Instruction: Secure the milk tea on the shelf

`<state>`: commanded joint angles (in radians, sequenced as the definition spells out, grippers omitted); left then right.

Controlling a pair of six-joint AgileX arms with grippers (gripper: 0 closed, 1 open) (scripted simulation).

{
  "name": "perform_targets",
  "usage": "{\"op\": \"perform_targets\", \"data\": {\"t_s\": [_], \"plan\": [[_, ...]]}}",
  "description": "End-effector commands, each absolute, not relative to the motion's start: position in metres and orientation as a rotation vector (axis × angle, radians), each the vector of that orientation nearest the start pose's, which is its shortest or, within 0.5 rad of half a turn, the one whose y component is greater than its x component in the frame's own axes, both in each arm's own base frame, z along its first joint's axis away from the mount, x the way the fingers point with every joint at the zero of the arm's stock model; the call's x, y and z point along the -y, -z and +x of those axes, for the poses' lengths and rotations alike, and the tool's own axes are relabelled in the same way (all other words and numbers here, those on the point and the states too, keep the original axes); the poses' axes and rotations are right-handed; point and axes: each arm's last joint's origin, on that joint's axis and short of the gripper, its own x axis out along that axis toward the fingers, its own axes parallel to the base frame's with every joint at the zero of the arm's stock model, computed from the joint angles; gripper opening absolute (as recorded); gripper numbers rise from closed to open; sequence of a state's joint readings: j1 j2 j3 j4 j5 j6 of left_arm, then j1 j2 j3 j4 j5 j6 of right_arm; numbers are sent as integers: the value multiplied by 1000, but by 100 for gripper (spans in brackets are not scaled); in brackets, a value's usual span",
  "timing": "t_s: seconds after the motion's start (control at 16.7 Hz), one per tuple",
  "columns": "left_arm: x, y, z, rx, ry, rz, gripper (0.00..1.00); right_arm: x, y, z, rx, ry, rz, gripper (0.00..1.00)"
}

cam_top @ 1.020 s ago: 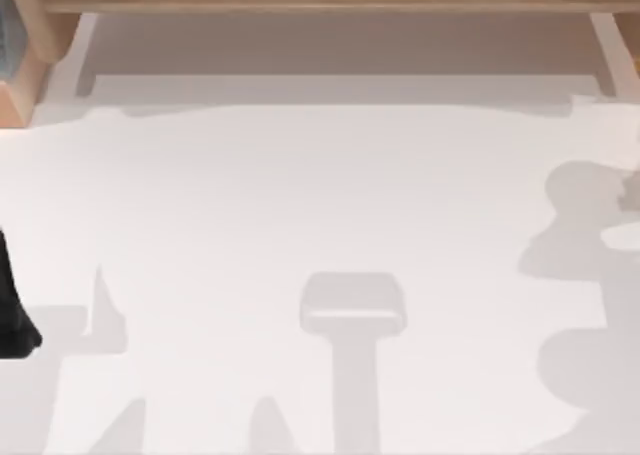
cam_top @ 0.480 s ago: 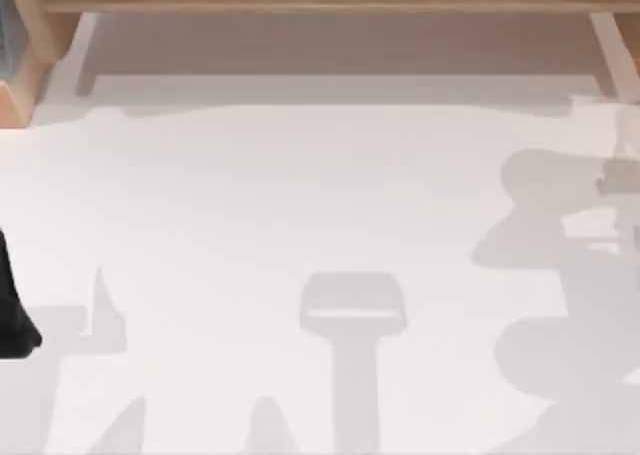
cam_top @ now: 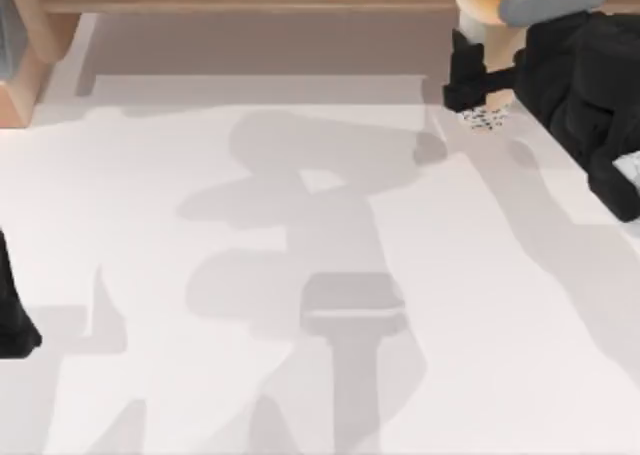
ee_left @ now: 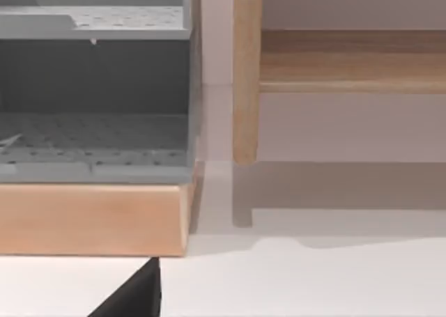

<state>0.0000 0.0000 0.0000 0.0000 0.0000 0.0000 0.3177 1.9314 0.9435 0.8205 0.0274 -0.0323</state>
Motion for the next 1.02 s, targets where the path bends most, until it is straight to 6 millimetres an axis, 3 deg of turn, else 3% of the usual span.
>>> {"op": "perform_targets", "data": {"t_s": [0.24,0.36,0.48,0.66,0.84,1.02], "plan": [[1,-160,106,0,0,0,100,-236,-195,383,-195,-362,-111,0],[1,-160,106,0,0,0,100,-273,-219,382,-184,-337,-110,0],[1,-160,106,0,0,0,100,-295,-244,384,-165,-285,-95,0],[1,-160,106,0,0,0,100,-297,-272,398,-144,-163,-62,0],[1,-160,106,0,0,0,100,-277,-288,417,-132,-39,-33,0],[1,-160,106,0,0,0,100,-265,-303,425,-106,8,-6,0]]}}
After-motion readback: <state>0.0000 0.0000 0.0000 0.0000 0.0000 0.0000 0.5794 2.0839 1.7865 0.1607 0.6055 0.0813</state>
